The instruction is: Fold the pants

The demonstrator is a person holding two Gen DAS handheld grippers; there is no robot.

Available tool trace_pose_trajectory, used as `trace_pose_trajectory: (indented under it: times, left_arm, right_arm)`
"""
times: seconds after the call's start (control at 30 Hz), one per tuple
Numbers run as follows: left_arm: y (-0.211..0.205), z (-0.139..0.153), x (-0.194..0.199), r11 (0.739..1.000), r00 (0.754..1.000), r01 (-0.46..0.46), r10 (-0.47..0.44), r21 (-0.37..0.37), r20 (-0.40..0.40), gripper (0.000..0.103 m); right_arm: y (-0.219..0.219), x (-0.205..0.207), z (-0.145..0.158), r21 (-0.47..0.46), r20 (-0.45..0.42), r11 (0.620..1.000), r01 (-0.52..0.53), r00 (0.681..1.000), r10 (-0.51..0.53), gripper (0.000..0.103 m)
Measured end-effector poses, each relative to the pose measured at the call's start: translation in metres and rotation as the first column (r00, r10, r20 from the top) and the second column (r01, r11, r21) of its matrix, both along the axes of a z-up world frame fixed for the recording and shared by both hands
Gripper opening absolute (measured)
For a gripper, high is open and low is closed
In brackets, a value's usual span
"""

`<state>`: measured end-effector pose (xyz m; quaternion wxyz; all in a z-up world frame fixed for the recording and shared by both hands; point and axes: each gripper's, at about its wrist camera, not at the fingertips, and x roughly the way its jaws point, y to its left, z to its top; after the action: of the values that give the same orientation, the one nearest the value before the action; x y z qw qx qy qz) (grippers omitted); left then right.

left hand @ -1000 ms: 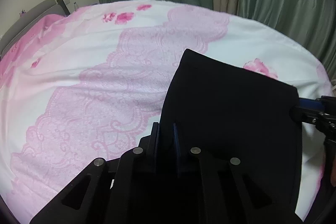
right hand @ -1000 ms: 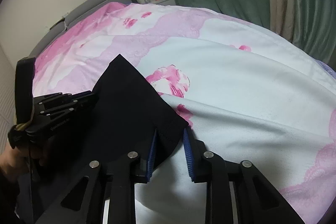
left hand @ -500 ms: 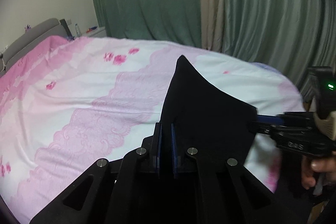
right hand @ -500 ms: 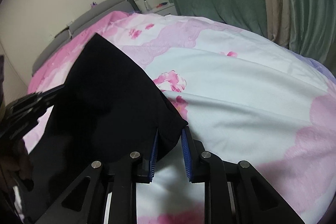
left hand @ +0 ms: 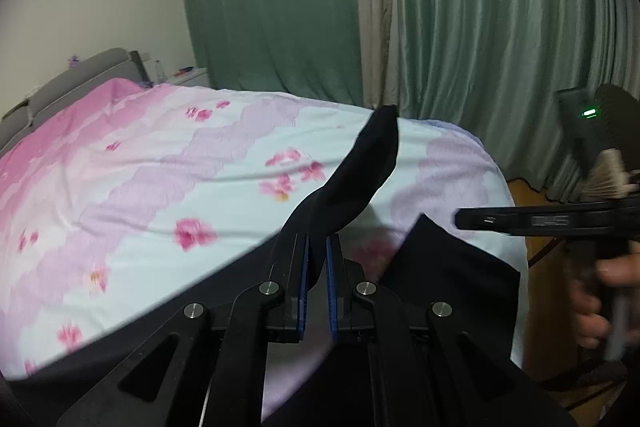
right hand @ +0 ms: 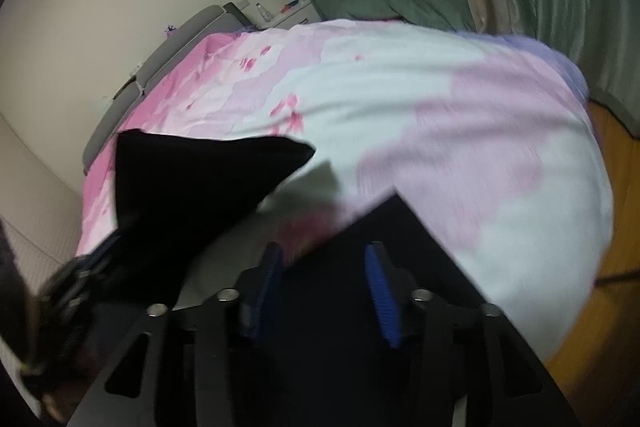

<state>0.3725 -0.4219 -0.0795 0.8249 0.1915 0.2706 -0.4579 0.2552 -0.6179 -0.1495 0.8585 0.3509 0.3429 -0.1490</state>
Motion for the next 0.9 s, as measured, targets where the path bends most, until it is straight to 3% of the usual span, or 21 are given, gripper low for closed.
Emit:
trace_pose_trajectory:
  times: [0.2,0.63,0.67,0.73,0.8,0.9]
  left_arm:
    - [0.003,-0.026,-0.057,0.999,0.996,-0.035,0.036,-0.012,0.085,0.010]
    - [0.013,-0.063,-0.110,0.997,0.992,-0.075,0.075,-0.004,0.099,0.010]
    - [0.012,-0.064,-0.111,0.997,0.992,-0.075,0.075,-0.003,0.099,0.010]
    - [0.010,-0.066,-0.113,0.997,0.992,-0.075,0.074,0.002,0.105,0.010]
    - [0.009,-0.068,-0.115,0.997,0.992,-0.071,0.069,0.010,0.107,0.010]
    - [0.007,-0.068,-0.121,0.998,0.992,-0.056,0.054,0.016,0.116,0.011]
  right_arm:
    - [0.024,-0.038,-0.004,0.150,0.029,0.988,-0.027,0.999,0.023,0.060]
    - [0.045,-0.007,-0.008,0.216,0.064,0.973,-0.085,0.995,0.073,0.059]
    - [0.043,-0.006,-0.010,0.222,0.062,0.972,-0.079,0.996,0.066,0.057]
    - [0.038,-0.005,-0.016,0.237,0.062,0.969,-0.065,0.997,0.051,0.030]
    - [0.033,-0.006,-0.022,0.255,0.074,0.965,-0.059,0.996,0.041,0.016]
    - [0.032,-0.012,-0.019,0.233,0.088,0.971,-0.054,0.996,0.034,0.011]
